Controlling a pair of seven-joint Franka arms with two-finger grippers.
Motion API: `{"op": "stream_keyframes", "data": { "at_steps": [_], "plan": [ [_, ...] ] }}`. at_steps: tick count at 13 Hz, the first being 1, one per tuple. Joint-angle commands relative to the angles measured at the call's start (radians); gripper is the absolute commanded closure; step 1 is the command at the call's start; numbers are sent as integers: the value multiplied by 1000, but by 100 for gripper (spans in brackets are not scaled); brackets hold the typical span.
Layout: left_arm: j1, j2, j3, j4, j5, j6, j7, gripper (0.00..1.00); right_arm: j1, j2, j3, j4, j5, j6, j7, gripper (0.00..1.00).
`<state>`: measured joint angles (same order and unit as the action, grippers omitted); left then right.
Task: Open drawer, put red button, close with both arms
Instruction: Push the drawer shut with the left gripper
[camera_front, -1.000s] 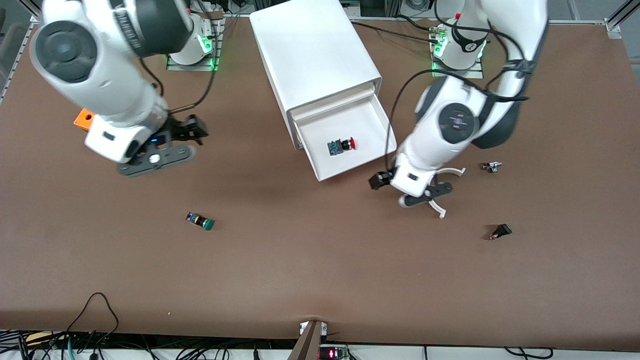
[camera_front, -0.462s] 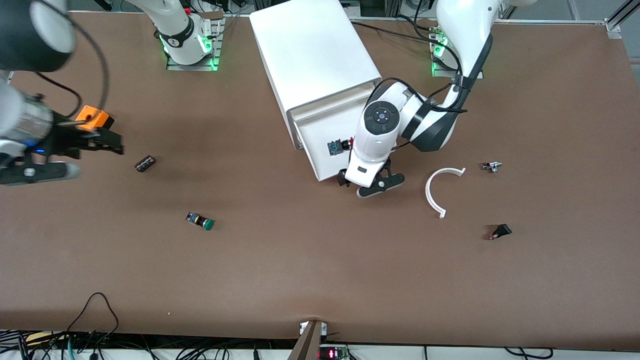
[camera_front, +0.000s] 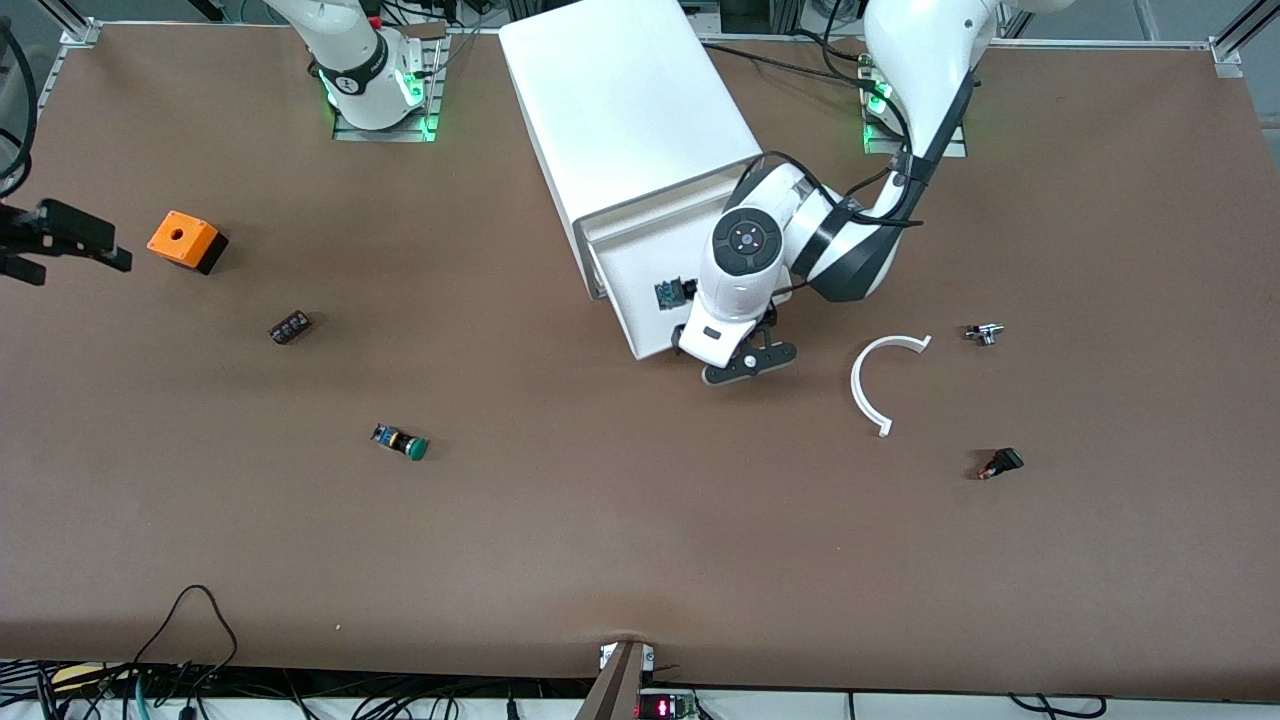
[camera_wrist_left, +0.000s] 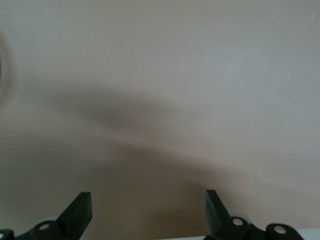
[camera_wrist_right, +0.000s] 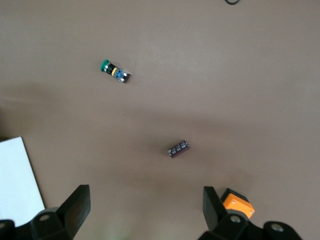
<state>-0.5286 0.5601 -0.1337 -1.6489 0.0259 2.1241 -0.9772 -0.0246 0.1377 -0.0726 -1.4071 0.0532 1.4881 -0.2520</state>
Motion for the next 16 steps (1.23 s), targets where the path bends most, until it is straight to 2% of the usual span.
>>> {"op": "stream_keyframes", "data": {
  "at_steps": [1,3,5,7,8,13,16],
  "plan": [
    [-2,-20,-27,8,-34,-73,34,0,-15,-32,39,-38,-80,24,-61,0],
    [39,-29,-88,6,-35,-124,34,0,-14,-21,39,-38,-114,34,-166,0],
    [50,-25,-125,8,-85,-157,35,0,-17,-17,37,-38,-104,34,-167,0],
    [53,4,-124,5,-312,-196,157,0,-18,-17,37,-38,-104,35,-158,0],
    [56,6,-122,1,-352,-225,214,0,-23,-17,33,-38,-104,35,-158,0],
    [62,3,-122,3,-353,-257,229,0,-26,-9,25,-38,-93,24,-155,0],
    [58,3,-124,5,-365,-260,230,0,-28,-33,-6,-39,-65,17,-161,0]
  ]
}}
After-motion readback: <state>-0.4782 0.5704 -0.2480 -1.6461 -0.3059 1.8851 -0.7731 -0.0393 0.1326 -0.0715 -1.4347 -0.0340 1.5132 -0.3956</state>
